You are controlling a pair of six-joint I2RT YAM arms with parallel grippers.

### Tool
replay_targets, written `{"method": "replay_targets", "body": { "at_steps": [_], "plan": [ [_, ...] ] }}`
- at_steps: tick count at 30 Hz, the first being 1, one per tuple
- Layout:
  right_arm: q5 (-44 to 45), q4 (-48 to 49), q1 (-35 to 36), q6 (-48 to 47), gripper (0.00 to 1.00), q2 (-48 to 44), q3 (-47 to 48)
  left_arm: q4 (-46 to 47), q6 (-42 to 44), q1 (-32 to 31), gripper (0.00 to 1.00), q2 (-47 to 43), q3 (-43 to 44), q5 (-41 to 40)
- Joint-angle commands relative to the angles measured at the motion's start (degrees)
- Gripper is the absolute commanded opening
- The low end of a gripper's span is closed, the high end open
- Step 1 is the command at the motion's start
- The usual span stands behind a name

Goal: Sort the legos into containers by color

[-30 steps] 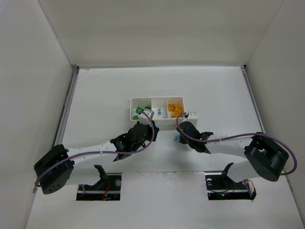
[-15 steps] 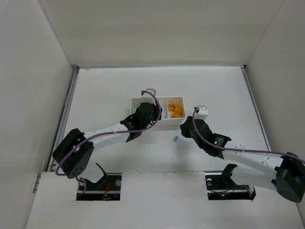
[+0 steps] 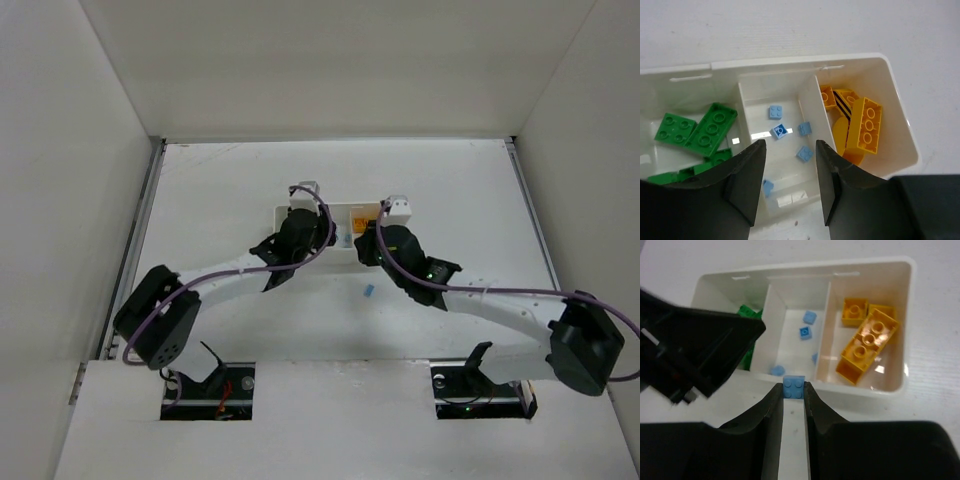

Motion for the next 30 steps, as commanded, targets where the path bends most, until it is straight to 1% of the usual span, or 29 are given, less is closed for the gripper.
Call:
{"method": "replay_targets", "body": {
  "at_steps": [1,4,6,8,11,13,15,19,22,25,27,29,30],
  "plan": [
    [-2.7,6.5,-0.5,-3.0,0.23,5.6,6.3,2.1,-0.3,0.2,0.42,-9.5,-5.0,-3.2],
    [-3.4,7.3,-1.1,-3.8,0.24,11.6,10.7,2.0,-1.6,0.5,0.42,-16.4,-11.0,-4.8],
    [-2.9,7.6,-1.2,-5.1,0.27,15.2,13.5,1.4,-2.0,1.2,0.42,-21.4,-15.2,-5.6],
    [-2.8,7.7,-1.3,-5.5,0.34,17.2,15.5,0.0,-3.0,2.3,0.42,-26.4,-18.4,-6.7],
    [-2.6,7.8,-1.4,-5.6,0.50,17.8,16.3,-3.6,-4.3,4.3,0.42,-34.2,-22.0,-7.6],
    [-1.9,7.9,-1.3,-5.4,0.55,16.4,14.8,-5.2,-4.6,5.6,0.42,-38.6,-24.2,-8.0],
    [-0.8,7.2,-1.3,-5.2,0.54,13.9,12.3,-7.3,-5.3,6.9,0.43,-41.9,-25.8,-8.1],
    [2.7,4.4,1.2,-3.1,0.39,6.1,3.0,-12.1,-5.8,9.2,0.43,-47.4,-28.3,-7.7],
    [5.3,-2.7,3.1,3.1,0.29,1.2,-3.4,-13.1,-7.5,10.1,0.44,-49.7,-29.5,-7.5],
    [6.8,-8.7,4.6,8.9,0.30,-0.9,-7.2,-11.7,-7.6,10.1,0.45,-48.9,-29.5,-7.3],
    [7.4,-11.2,6.4,11.7,0.38,-0.6,-8.4,-10.2,-7.4,10.0,0.45,-47.6,-29.3,-7.3],
    [7.3,-12.3,8.0,13.5,0.52,1.1,-8.5,-9.1,-7.0,9.5,0.45,-46.1,-28.6,-6.9],
    [7.3,-12.2,8.8,14.0,0.57,2.4,-8.4,-8.7,-6.9,9.4,0.45,-45.6,-28.6,-6.8]
  ]
}}
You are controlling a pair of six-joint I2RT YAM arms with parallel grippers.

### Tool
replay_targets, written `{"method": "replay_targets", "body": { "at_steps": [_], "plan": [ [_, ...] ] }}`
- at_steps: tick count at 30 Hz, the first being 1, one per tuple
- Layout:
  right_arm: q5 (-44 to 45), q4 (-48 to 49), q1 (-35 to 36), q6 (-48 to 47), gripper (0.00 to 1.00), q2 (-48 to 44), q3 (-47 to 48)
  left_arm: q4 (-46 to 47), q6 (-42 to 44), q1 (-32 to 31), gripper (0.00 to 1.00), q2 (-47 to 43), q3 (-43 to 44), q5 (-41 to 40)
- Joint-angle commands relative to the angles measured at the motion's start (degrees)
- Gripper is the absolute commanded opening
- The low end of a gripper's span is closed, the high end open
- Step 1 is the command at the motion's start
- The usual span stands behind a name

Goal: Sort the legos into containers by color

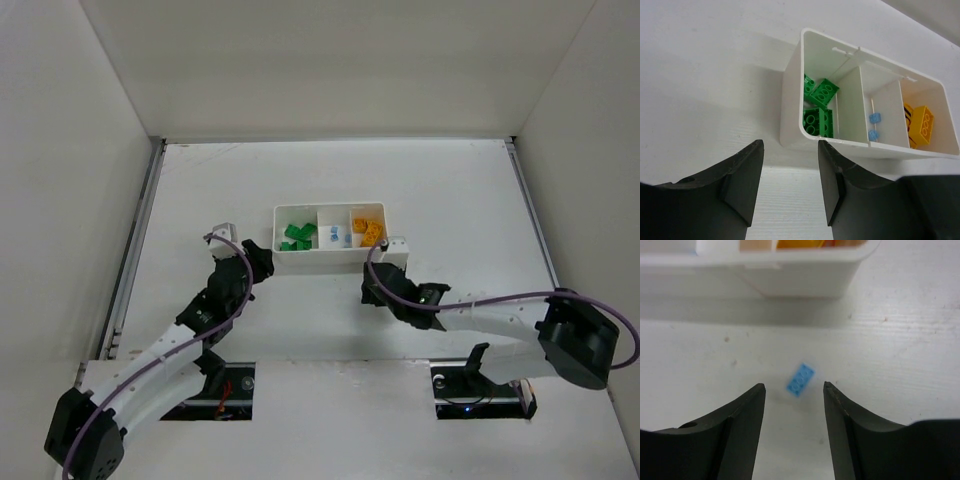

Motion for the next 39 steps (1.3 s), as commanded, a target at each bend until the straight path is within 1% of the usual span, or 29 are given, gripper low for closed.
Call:
{"method": "replay_targets", "body": {
  "at_steps": [1,5,9,16,19,21,24,26,29,32,34,36,37,39],
  "plan": [
    [2.2,-2.8,2.5,5.3,0.59,3.1,0.9,3.8,-0.1,-0.6,0.45,1.4,0.6,0.2],
    [2.5,-2.7,3.4,5.5,0.58,8.6,3.8,5.0,0.0,-0.9,0.45,1.5,-0.4,0.4],
    [4.3,-3.3,3.4,4.5,0.48,13.0,6.4,5.4,0.1,-0.9,0.46,0.5,-1.3,0.4],
    [6.4,-3.3,3.1,5.0,0.40,15.4,6.5,6.4,0.1,-1.1,0.46,1.0,-1.7,0.4],
    [6.7,-3.5,2.2,4.5,0.33,16.1,6.5,6.8,0.1,-1.3,0.46,2.1,-1.5,0.4],
    [7.0,-3.6,1.9,3.8,0.27,16.1,6.5,7.5,0.1,-1.5,0.47,2.6,-1.7,0.4],
    [7.0,-3.8,1.7,3.3,0.19,14.7,5.9,7.5,0.1,-1.3,0.47,2.7,-1.9,0.4],
    [7.3,-4.2,1.8,3.3,0.18,11.8,5.2,7.5,0.1,-1.1,0.47,2.3,-2.1,0.4],
    [8.0,-5.4,2.9,2.6,0.17,4.9,4.4,7.3,-0.4,-0.7,0.48,1.5,-2.6,0.0],
    [7.3,-6.3,4.4,1.2,0.18,-1.3,5.6,7.0,-0.7,0.1,0.51,0.8,-2.7,-0.4],
    [5.9,-4.9,4.7,-1.5,0.18,-3.8,7.7,7.0,-1.6,0.8,0.54,0.3,-3.1,-0.7],
    [3.4,-1.5,4.0,-4.8,0.19,-3.6,10.0,6.9,-2.7,1.6,0.59,-0.2,-3.5,-1.3],
    [1.8,0.8,2.4,-6.8,0.19,-2.7,11.2,6.8,-3.3,2.1,0.62,-0.6,-3.6,-1.3],
    [-1.5,5.7,-0.5,-10.5,0.20,0.4,13.6,6.1,-3.9,3.0,0.71,-1.4,-4.1,-1.3]
  ]
}}
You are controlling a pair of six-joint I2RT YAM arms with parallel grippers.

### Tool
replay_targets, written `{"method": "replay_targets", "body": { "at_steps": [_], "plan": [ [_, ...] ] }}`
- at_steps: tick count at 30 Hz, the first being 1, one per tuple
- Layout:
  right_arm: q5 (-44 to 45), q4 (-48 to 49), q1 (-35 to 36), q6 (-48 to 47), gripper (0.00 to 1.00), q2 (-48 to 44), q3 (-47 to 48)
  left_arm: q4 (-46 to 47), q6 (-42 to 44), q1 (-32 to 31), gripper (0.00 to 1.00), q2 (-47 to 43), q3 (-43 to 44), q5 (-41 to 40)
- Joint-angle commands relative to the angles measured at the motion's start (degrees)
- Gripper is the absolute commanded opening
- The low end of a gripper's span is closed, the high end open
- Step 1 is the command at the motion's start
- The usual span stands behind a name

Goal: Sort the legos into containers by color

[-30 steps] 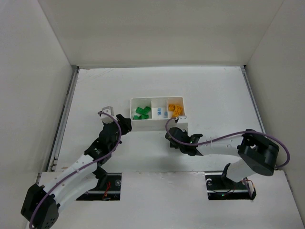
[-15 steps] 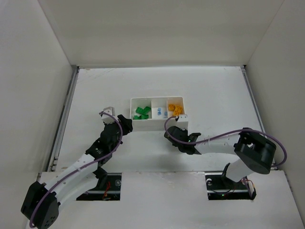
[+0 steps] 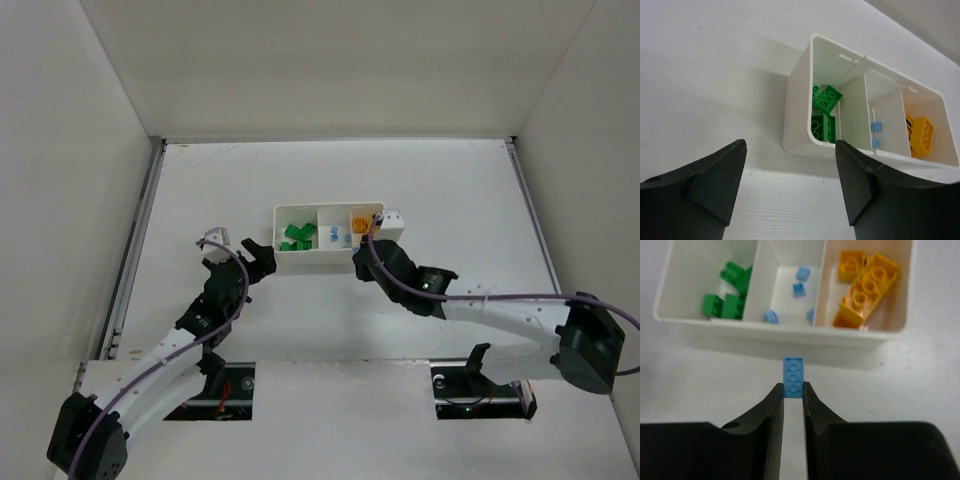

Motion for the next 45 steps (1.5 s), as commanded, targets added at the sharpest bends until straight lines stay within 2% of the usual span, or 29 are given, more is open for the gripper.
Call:
{"method": "replay_targets", "body": {
  "at_steps": [1,2,3,8,11,14,19,23,29,31,33,34,38,43,45],
  "plan": [
    [-6.0,10.1,-4.5,-8.0,0.20,4.9,6.0,0.8,-2.2,1.5,0.79,-2.2,-1.2,-1.4],
    [-7.9,12.2,-6.2,-8.8,0.20,7.4,8.1,0.5,-2.6,2.0,0.94,-2.7,-1.5,-1.4],
    [-9.3,13.4,-7.1,-9.3,0.20,9.5,9.8,-0.2,-2.7,2.3,1.00,-3.3,-1.6,-1.4],
    [-12.7,15.3,-11.2,-11.0,0.25,18.9,17.1,-5.3,-3.4,4.9,1.00,-6.8,-2.7,-2.8],
    [-13.1,15.3,-12.5,-10.8,0.36,21.4,19.4,-6.4,-4.4,6.8,1.00,-8.3,-3.9,-2.9],
    [-12.8,16.6,-12.6,-10.9,0.49,20.1,19.0,-6.0,-4.6,7.9,1.00,-8.0,-4.6,-2.2],
    [-11.4,17.8,-12.4,-11.0,0.53,12.7,13.7,-4.9,-5.0,8.3,1.00,-5.5,-4.5,-2.1],
    [-6.3,19.9,-13.1,-9.3,0.49,3.2,4.1,-4.6,-5.0,8.2,1.00,-4.7,-4.5,-2.4],
    [-0.5,19.8,-17.9,-2.4,0.24,-12.6,-11.2,-5.8,-5.5,8.7,1.00,-3.8,-3.9,-2.9],
    [2.4,18.5,-20.1,0.0,0.20,-17.8,-15.8,-6.1,-5.5,9.2,1.00,-3.9,-3.9,-3.5],
    [3.4,17.5,-23.2,2.2,0.19,-21.6,-19.2,-6.5,-5.8,9.3,1.00,-3.9,-4.1,-3.7],
    [3.2,17.1,-24.8,3.0,0.21,-22.9,-20.6,-6.5,-5.9,9.0,1.00,-3.6,-4.2,-3.6],
    [2.3,17.8,-30.0,4.9,0.39,-24.8,-25.5,-6.6,-6.0,8.0,1.00,-1.8,-3.5,-3.8],
    [3.1,20.4,-30.3,5.6,0.56,-23.3,-29.1,-8.2,-6.5,6.8,1.00,1.3,-1.3,-3.5],
    [3.8,20.4,-30.2,6.0,0.59,-23.1,-29.4,-8.5,-6.5,6.5,1.00,2.1,-0.8,-3.3]
  ]
}}
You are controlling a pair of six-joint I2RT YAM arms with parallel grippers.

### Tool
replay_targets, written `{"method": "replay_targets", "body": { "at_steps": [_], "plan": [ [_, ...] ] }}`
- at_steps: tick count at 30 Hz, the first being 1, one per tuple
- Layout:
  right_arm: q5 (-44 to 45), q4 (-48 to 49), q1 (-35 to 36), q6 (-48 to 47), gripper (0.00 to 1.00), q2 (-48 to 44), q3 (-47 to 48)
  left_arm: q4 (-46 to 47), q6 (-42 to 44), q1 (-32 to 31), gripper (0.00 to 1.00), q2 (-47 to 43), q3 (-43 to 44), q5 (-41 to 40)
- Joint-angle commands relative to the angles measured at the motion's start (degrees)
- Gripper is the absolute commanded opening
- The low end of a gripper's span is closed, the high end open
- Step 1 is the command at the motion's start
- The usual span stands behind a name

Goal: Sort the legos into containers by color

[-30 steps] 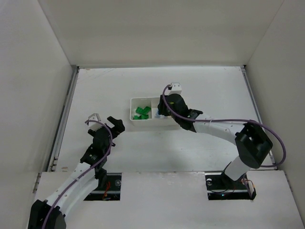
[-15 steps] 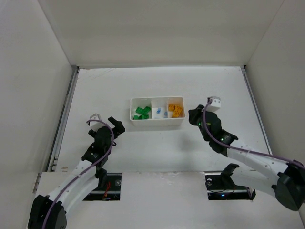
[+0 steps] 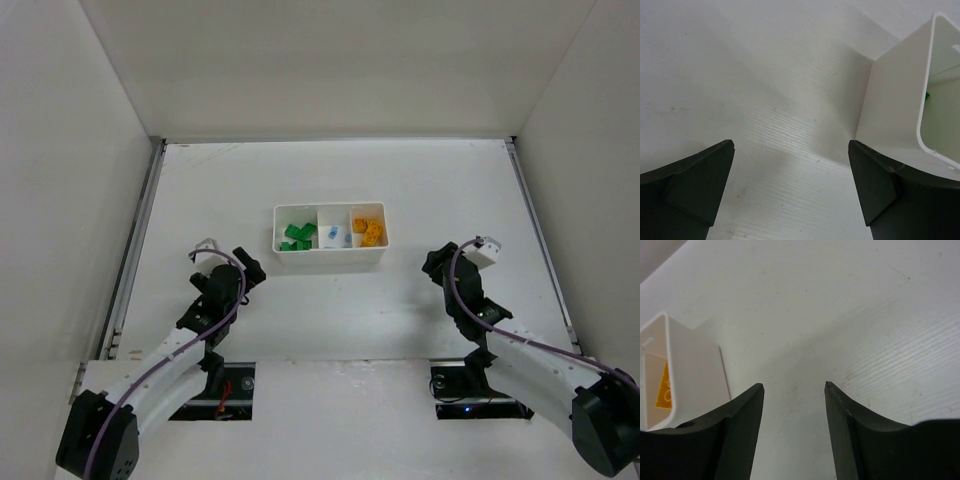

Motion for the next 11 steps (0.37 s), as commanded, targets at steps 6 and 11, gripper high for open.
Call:
{"method": "replay_targets", "body": {
  "at_steps": [6,11],
  "plan": [
    [0.8,8.5,-1.0,1.3,0.66,-0.6,-2.9,-0.7,-1.6,-1.3,1.00,-0.5,2.6,-1.0],
    [1.3,9.0,0.1,0.8,0.70,0.0,-2.8,-0.4,-1.7,-0.9,1.00,1.5,2.7,-1.0]
  ]
}}
